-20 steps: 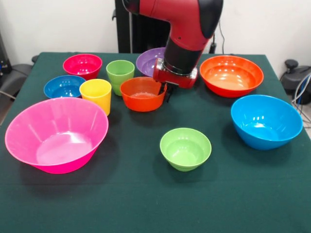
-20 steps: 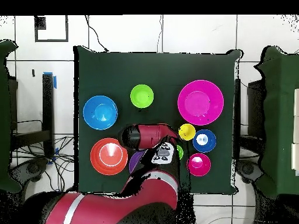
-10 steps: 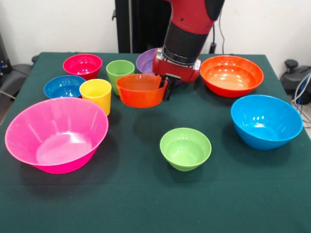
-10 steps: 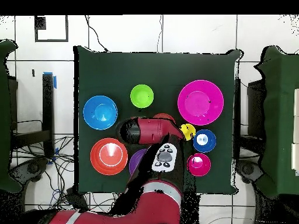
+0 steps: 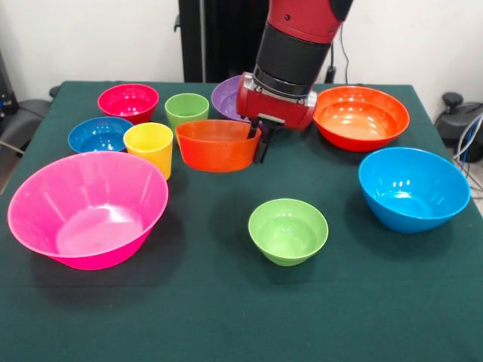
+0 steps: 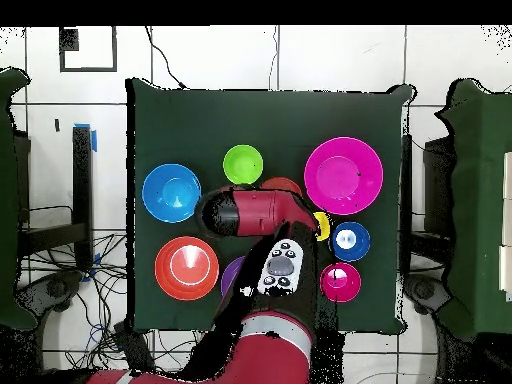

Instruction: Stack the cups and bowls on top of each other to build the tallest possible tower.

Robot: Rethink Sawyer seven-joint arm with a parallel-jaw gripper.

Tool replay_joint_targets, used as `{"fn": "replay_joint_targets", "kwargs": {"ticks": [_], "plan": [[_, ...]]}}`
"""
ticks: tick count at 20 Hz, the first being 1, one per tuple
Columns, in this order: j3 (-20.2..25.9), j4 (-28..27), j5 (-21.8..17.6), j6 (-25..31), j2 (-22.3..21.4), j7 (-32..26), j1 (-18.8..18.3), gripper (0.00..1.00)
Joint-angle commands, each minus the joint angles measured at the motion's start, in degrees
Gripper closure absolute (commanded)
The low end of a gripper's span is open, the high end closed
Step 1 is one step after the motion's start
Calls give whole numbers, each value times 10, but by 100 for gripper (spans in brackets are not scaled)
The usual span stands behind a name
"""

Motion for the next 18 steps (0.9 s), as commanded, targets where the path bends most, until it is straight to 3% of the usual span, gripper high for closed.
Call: {"fn": "replay_joint_targets", "kwargs": {"ticks": [1, 7, 9, 13, 18], "plan": [[51, -78, -22, 31, 21, 9, 24, 100], [42, -141, -13, 66, 41, 16, 51, 100], [46, -160, -23, 48, 48, 5, 55, 100], [84, -141, -7, 56, 48, -7, 30, 100], [95, -128, -10, 52, 50, -9, 19, 100]]}}
